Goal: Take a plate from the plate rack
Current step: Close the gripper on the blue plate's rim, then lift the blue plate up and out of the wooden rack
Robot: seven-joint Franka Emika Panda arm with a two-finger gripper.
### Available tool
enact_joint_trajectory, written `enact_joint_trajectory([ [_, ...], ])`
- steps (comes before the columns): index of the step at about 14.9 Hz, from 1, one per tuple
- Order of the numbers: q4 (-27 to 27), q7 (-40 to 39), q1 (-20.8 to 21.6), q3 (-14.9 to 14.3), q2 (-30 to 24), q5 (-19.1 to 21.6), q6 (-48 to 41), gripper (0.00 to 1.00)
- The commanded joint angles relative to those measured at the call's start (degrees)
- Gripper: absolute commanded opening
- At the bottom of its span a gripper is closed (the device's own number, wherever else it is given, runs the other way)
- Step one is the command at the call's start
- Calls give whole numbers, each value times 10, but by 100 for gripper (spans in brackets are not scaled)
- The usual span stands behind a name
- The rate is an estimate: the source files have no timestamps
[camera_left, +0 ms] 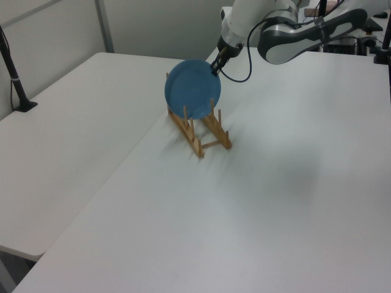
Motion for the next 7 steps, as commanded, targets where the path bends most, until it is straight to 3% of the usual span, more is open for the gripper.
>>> enact_joint_trajectory([
  [1,9,9,3,-7,-14,-26,7,0],
  [7,9,14,-7,-7,-60,-16,0,0],
])
